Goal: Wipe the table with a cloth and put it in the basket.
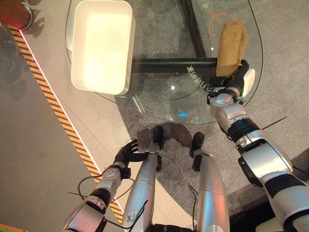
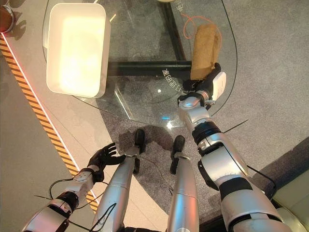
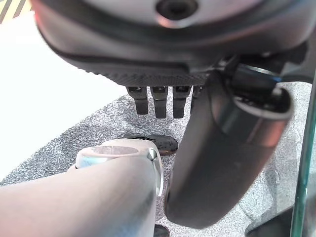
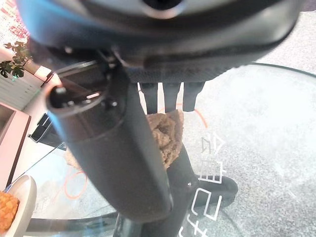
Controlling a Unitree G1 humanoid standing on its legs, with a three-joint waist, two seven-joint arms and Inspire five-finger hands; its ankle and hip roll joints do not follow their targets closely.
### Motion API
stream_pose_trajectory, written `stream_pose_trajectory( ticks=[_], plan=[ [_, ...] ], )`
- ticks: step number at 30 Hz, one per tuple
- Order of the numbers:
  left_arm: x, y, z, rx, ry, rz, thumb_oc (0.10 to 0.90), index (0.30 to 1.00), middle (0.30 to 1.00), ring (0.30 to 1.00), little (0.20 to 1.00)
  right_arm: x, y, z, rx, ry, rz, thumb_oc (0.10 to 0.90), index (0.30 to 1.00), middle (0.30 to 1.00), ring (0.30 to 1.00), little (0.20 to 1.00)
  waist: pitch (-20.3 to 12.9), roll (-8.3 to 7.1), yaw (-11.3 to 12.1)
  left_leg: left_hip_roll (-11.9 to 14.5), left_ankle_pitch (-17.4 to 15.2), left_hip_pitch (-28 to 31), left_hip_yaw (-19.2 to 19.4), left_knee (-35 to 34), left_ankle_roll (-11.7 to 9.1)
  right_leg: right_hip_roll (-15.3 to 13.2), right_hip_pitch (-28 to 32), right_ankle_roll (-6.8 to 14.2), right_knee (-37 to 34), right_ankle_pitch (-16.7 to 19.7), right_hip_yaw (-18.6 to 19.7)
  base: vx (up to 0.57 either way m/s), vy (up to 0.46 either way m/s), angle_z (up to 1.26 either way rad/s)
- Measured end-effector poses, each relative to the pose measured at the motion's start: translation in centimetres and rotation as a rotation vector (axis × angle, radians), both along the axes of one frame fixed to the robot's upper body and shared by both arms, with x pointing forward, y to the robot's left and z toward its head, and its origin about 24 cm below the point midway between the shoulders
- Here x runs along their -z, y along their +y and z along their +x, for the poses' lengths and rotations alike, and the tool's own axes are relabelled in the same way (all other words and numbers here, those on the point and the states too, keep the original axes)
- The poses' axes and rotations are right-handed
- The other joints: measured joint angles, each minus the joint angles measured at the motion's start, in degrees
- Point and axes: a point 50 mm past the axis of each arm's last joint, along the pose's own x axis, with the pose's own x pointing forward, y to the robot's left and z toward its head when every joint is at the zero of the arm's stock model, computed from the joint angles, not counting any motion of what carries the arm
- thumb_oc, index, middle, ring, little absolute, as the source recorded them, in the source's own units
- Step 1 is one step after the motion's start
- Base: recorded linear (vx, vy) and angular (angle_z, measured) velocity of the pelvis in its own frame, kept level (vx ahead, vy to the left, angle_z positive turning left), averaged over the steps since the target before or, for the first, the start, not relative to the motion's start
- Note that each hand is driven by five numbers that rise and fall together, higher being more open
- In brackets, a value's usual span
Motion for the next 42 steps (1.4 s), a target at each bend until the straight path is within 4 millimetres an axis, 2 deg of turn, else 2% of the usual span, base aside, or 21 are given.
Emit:
stream_pose_trajectory(
  ticks=[5, 10, 17, 40, 41, 42],
  plan=[
    [0.0, -0.1, 0.0, -0.007, 0.001, -0.013, 0.8, 0.9, 0.9, 0.9, 0.9, -0.1, -0.1, 0.0, 0.006, -0.002, -0.002, 0.8, 0.9, 0.9, 0.9, 0.9, 0.0, 0.36, 0.0, -0.2, 0.0, 0.0, 0.0, 0.0, 0.0, -0.2, 0.0, 0.0, 0.0, 0.0, 0.0, 0.01, 0.023, 0.0],
    [0.2, -0.6, -0.1, 0.008, 0.007, -0.02, 0.8, 0.9, 0.9, 0.9, 0.9, -0.6, -0.3, 0.1, 0.024, -0.008, -0.028, 0.8, 0.9, 0.9, 0.9, 0.9, 0.0, 1.68, 0.0, -0.3, 0.1, 0.0, 0.0, -0.1, 0.1, -0.4, 0.0, 0.0, 0.0, 0.0, 0.0, 0.0, 0.0, 0.0],
    [0.4, -0.8, -0.4, 0.015, 0.014, -0.021, 0.8, 0.9, 0.9, 0.9, 0.9, -1.1, -0.7, 0.2, 0.05, -0.012, -0.076, 0.8, 0.9, 0.9, 0.9, 0.9, 0.0, 2.47, 0.1, -0.4, 0.1, -0.3, 0.0, -0.2, 0.1, -0.4, -0.3, 0.1, 0.1, 0.0, 0.0, 0.0, 0.0, 0.0],
    [0.6, -1.2, -0.6, 0.018, 0.01, -0.041, 0.8, 0.9, 0.9, 0.9, 0.9, -2.1, -1.2, 0.5, 0.038, -0.006, -0.146, 0.8, 0.9, 0.9, 0.9, 0.9, -0.1, 2.9, 0.3, -0.6, 0.4, -1.3, -0.6, 0.1, -0.4, -0.8, -1.9, 0.0, 2.0, -1.2, -0.3, 0.02, -0.005, 0.02],
    [0.6, -1.3, -0.6, 0.02, 0.01, -0.041, 0.8, 0.9, 0.9, 0.9, 0.9, -2.1, -1.2, 0.5, 0.033, -0.003, -0.149, 0.608, 0.735, 0.735, 0.735, 0.708, -0.2, 2.97, 0.2, -0.5, 0.7, -1.3, -0.6, 0.0, -0.4, -0.8, -1.9, -0.1, 1.9, -1.0, -0.3, 0.0, 0.0, 0.0],
    [0.6, -1.3, -0.6, 0.021, 0.01, -0.043, 0.8, 0.9, 0.9, 0.9, 0.9, -2.2, -1.3, 0.5, 0.034, 0.003, -0.159, 0.311, 0.481, 0.481, 0.481, 0.411, -0.2, 2.97, 0.2, -0.5, 0.6, -1.3, -0.6, 0.0, -0.5, -0.7, -1.9, -0.1, 1.9, -1.1, -0.3, -0.07, 0.01, 0.0]
  ],
)
